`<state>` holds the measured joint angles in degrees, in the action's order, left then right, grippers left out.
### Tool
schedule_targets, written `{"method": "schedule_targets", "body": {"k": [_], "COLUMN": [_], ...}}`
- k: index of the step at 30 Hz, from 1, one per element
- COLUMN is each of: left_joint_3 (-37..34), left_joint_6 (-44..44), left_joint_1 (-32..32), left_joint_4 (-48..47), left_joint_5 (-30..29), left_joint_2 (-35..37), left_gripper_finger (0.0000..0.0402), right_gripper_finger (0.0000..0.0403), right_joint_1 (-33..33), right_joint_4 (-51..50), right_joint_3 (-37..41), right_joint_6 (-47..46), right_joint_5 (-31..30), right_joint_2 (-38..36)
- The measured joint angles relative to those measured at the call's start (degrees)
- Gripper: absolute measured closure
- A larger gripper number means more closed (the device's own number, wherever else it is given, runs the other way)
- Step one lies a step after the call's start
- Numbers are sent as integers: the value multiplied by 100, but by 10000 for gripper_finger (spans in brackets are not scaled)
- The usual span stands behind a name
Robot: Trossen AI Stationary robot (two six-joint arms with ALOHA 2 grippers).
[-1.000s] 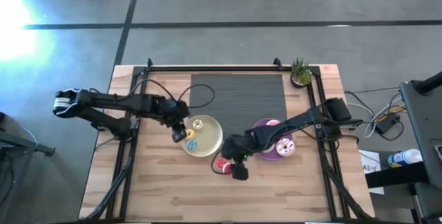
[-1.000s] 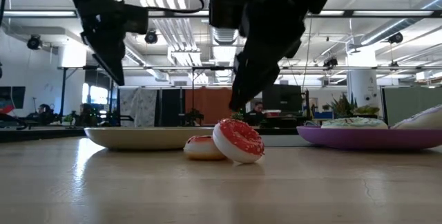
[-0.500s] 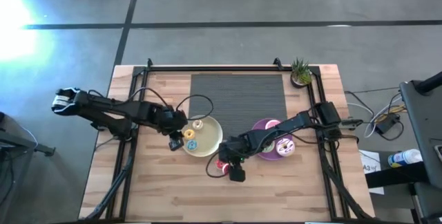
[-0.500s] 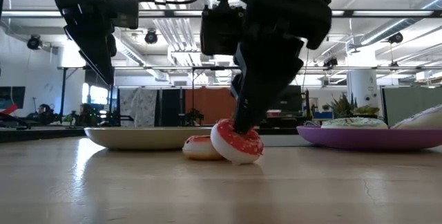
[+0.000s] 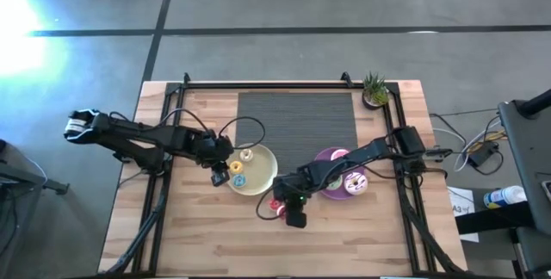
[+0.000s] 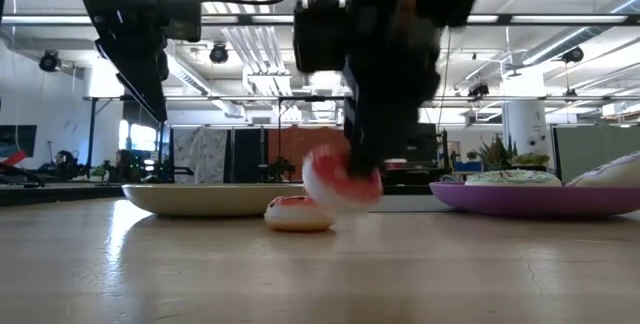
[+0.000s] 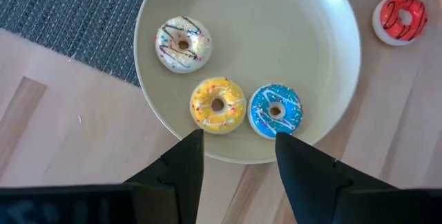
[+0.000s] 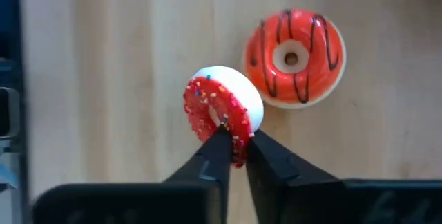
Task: Pick & Place donuts
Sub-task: Put the small red donut on the white plate, then put the small orange donut on the white plate
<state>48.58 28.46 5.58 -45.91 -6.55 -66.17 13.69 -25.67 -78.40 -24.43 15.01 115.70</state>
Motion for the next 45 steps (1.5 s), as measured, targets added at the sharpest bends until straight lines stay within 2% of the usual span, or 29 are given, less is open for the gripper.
{"method": "schedule_targets", "body": {"k": [4, 8, 13, 17, 20, 24, 28, 32, 34, 40, 45], "left_joint_3": [-1, -4, -4, -9, -9, -11, -11, -11, -11, -17, -32], "left_joint_6": [82, 246, 507, 784, 935, 1061, 1109, 1239, 1291, 1360, 1360], "left_joint_1": [34, 157, 375, 518, 583, 586, 584, 589, 617, 621, 621], "left_joint_4": [-91, -266, -431, -554, -606, -676, -741, -954, -1108, -1305, -1278], "left_joint_5": [0, -44, -355, -545, -652, -694, -923, -1064, -1206, -1500, -1769], "left_joint_2": [0, 11, 24, 92, 215, 386, 565, 767, 858, 1083, 1143], "left_gripper_finger": [248, 248, 248, 248, 248, 248, 248, 248, 248, 248, 248], "right_gripper_finger": [386, 382, 380, 374, 351, 301, 247, 210, 199, 189, 188], "right_joint_1": [-233, -871, -1617, -1817, -1818, -1821, -1829, -1811, -1780, -1355, -722], "right_joint_4": [-47, 312, 1037, 1132, 1197, 1176, 806, 393, 266, -505, -120], "right_joint_3": [-78, -80, -87, -75, -191, -423, -672, -774, -792, -481, -150], "right_joint_6": [-291, -732, -1203, -1316, -1272, -1089, -713, -188, 57, 1397, 1756], "right_joint_5": [-223, -332, -291, -133, -95, -198, -731, -1363, -1557, -1505, -1472], "right_joint_2": [-407, -623, -336, 48, 254, 495, 572, 494, 289, -394, -746]}}
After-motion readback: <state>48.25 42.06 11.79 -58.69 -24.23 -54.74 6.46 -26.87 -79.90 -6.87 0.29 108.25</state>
